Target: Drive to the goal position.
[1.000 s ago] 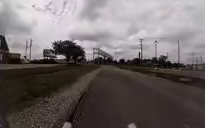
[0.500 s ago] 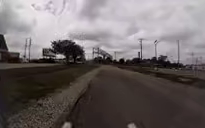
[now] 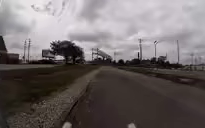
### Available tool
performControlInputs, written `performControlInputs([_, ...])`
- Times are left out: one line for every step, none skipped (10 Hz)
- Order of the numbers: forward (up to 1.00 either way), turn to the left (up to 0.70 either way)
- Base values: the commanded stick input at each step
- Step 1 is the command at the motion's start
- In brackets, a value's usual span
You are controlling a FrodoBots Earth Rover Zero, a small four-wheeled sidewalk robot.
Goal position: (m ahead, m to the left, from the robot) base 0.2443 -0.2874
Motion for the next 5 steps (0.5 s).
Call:
performControlInputs([0.45, 0.0])
performControlInputs([0.45, 0.0])
performControlInputs([0.45, 0.0])
performControlInputs([0.45, 0.0])
performControlInputs([0.45, 0.0])
